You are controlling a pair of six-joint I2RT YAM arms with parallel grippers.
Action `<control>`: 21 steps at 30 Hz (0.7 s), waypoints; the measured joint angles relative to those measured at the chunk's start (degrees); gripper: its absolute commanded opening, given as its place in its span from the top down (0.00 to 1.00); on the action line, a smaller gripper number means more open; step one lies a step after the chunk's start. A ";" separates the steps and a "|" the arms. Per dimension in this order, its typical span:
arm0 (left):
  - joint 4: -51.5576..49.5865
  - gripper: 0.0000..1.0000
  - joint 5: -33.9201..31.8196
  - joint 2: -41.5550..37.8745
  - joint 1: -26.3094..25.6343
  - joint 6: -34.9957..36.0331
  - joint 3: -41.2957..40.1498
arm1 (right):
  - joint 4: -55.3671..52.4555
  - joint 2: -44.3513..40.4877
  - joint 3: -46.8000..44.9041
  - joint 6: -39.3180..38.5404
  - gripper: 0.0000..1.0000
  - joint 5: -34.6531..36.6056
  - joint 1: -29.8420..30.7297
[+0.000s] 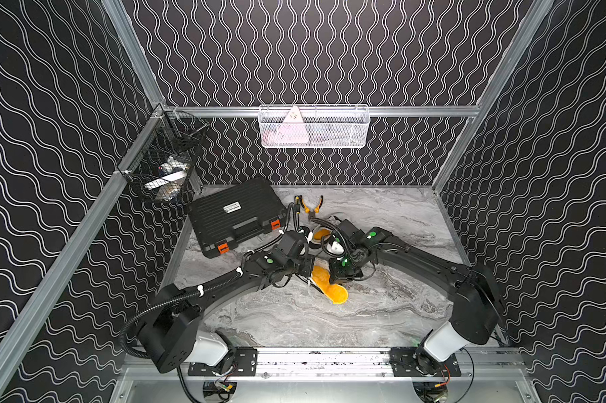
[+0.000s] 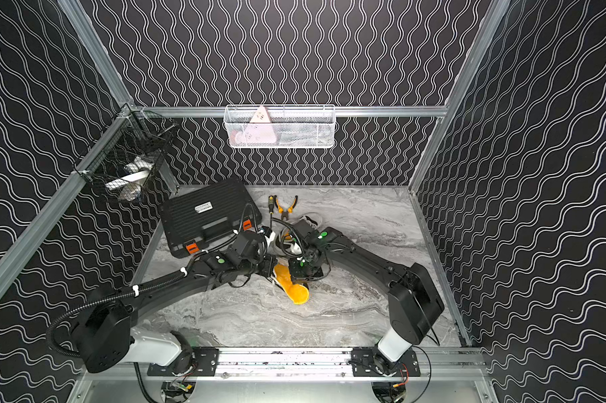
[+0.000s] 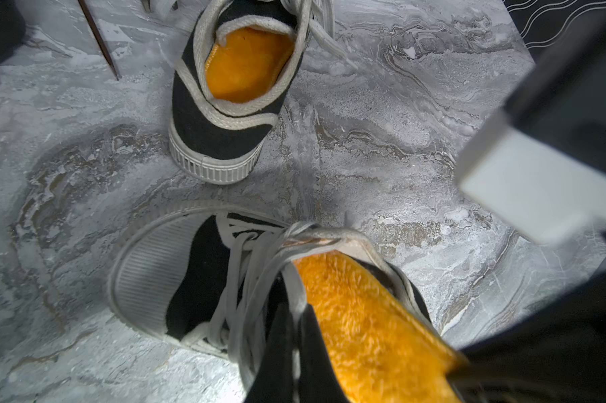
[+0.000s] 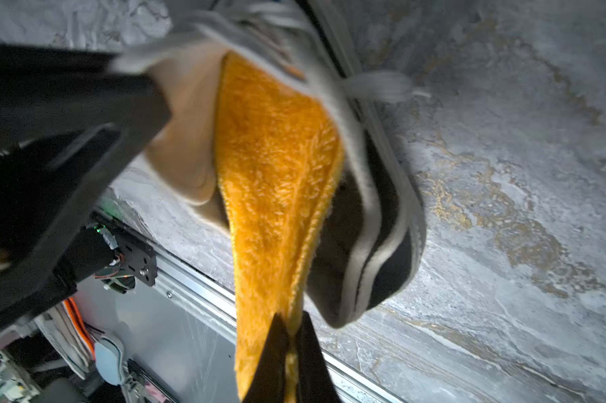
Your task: Insert the insole into the shoe
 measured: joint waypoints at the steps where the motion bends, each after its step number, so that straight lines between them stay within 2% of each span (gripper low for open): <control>1: 0.00 1.00 0.00 0.02 0.00 0.13 0.02 | -0.76 0.28 0.90 -1.16 0.91 0.76 0.68; 7: -0.09 1.00 0.11 -0.13 0.00 0.13 0.02 | -6.38 4.31 2.93 -5.86 0.92 8.83 1.95; 13: -0.42 1.00 1.42 -0.57 -0.04 0.17 0.00 | -8.63 3.93 3.21 -7.41 0.91 14.82 0.79; 21: 0.02 1.00 4.20 -0.72 0.00 0.13 -0.33 | -5.92 5.88 4.35 -10.21 0.88 15.41 1.09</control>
